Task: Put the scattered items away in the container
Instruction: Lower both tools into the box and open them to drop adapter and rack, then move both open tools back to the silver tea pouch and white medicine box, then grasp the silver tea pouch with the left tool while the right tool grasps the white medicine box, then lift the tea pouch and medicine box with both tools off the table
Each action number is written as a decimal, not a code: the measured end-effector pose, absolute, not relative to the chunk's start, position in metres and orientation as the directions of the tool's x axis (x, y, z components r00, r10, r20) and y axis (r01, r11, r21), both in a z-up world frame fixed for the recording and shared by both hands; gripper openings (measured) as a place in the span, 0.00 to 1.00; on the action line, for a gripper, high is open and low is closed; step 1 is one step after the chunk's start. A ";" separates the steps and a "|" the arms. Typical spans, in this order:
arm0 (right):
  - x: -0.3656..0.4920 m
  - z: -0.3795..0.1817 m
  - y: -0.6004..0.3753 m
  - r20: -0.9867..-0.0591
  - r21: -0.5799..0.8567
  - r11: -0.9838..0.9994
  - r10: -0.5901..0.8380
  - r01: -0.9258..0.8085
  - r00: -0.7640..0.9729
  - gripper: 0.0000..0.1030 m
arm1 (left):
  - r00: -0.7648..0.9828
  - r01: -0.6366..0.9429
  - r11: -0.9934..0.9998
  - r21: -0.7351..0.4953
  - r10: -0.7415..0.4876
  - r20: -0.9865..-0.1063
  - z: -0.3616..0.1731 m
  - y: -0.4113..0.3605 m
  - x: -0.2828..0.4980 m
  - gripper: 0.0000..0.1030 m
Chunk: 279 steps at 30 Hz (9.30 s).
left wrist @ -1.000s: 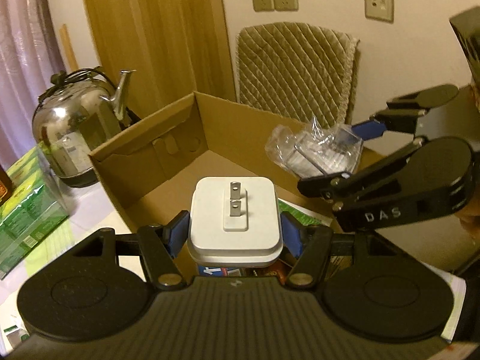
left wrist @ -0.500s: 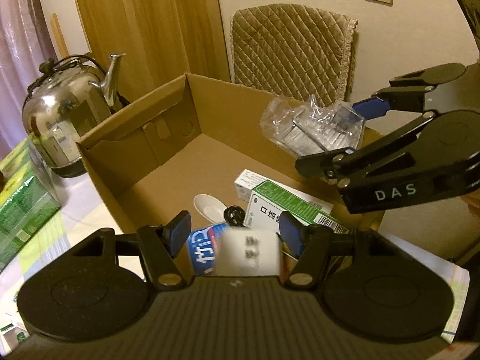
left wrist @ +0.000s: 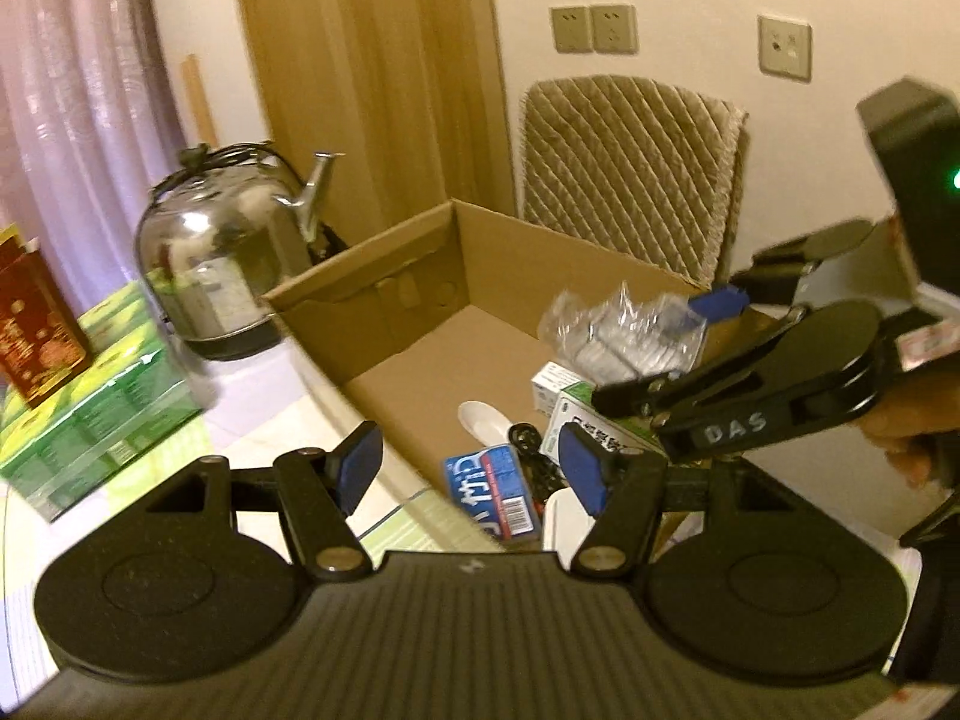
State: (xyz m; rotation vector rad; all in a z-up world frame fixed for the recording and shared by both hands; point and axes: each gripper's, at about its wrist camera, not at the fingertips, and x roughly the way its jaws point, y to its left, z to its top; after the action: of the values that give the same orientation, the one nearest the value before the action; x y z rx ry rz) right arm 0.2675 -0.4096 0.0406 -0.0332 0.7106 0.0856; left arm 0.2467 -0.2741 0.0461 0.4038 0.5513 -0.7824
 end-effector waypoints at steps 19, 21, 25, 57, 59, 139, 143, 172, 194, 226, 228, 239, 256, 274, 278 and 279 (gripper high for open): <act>0.217 0.066 -0.387 -0.572 0.027 0.998 0.058 -0.052 0.818 0.79 | 0.632 0.624 0.781 0.029 -0.484 -0.605 0.047 -0.188 0.213 0.59; 0.204 0.074 -0.381 -0.556 0.040 0.998 0.062 -0.048 0.829 0.80 | 0.634 0.611 0.792 0.020 -0.474 -0.611 0.046 -0.177 0.204 0.59; 0.176 0.085 -0.364 -0.538 0.053 0.997 0.079 -0.060 0.839 0.82 | 0.643 0.579 0.815 0.003 -0.454 -0.617 0.045 -0.156 0.182 0.60; 0.092 0.041 -0.267 -0.656 0.114 0.975 0.219 -0.192 0.722 0.95 | 0.654 0.357 0.930 -0.090 -0.318 -0.687 0.021 -0.029 0.091 0.67; 0.091 0.039 -0.266 -0.661 0.114 0.974 0.221 -0.194 0.717 0.95 | 0.653 0.348 0.933 -0.091 -0.310 -0.691 0.019 -0.026 0.091 0.67; 0.525 -0.074 -0.105 -0.925 0.043 0.715 0.292 -0.698 0.242 0.70 | 0.433 0.397 0.899 -0.187 -0.363 -0.825 -0.078 0.008 0.433 0.90; 0.515 -0.074 -0.112 -0.932 0.024 0.740 0.259 -0.672 0.252 0.68 | 0.432 0.407 0.895 -0.183 -0.365 -0.825 -0.077 0.003 0.433 0.74; 0.185 -0.058 -0.190 -0.928 -0.031 0.892 0.142 -0.451 0.344 0.67 | 0.234 0.579 0.783 -0.226 -0.426 -0.874 -0.066 -0.020 0.189 0.63; 0.158 -0.059 -0.235 -0.864 0.149 0.937 0.279 -0.316 0.420 0.82 | 0.197 0.593 0.801 -0.083 -0.245 -0.949 -0.070 -0.059 0.196 0.58; 0.166 -0.067 -0.215 -0.874 0.059 0.922 0.233 -0.382 0.427 0.82 | 0.206 0.596 0.803 -0.017 -0.173 -0.963 -0.074 -0.076 0.188 0.56; 0.168 -0.067 -0.216 -0.875 0.062 0.924 0.232 -0.378 0.424 0.82 | 0.207 0.597 0.802 -0.014 -0.171 -0.963 -0.075 -0.077 0.188 0.57; 0.174 -0.070 -0.210 -0.885 0.044 0.915 0.222 -0.402 0.409 0.82 | 0.233 0.557 0.831 0.002 -0.154 -0.960 -0.079 -0.077 0.185 0.74; 0.165 -0.063 -0.213 -0.870 0.044 0.936 0.208 -0.350 0.447 0.66 | 0.280 0.535 0.845 -0.001 -0.179 -0.943 -0.072 -0.080 0.176 0.48; 0.141 -0.037 -0.228 -0.846 0.064 0.952 0.210 -0.299 0.490 0.66 | 0.297 0.573 0.819 -0.010 -0.219 -0.929 -0.047 -0.075 0.161 0.45; 0.135 -0.031 -0.231 -0.839 0.060 0.956 0.203 -0.286 0.505 0.66 | 0.299 0.578 0.816 -0.013 -0.227 -0.927 -0.041 -0.072 0.163 0.45; 0.134 -0.030 -0.232 -0.838 0.060 0.957 0.202 -0.282 0.507 0.66 | 0.298 0.579 0.815 -0.014 -0.228 -0.927 -0.040 -0.071 0.163 0.45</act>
State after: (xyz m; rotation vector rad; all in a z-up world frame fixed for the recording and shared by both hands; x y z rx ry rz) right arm 0.1341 -0.2317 -0.0301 -0.0885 0.9975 0.2923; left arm 0.1628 -0.0712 -0.0397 0.3537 1.1509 -0.5510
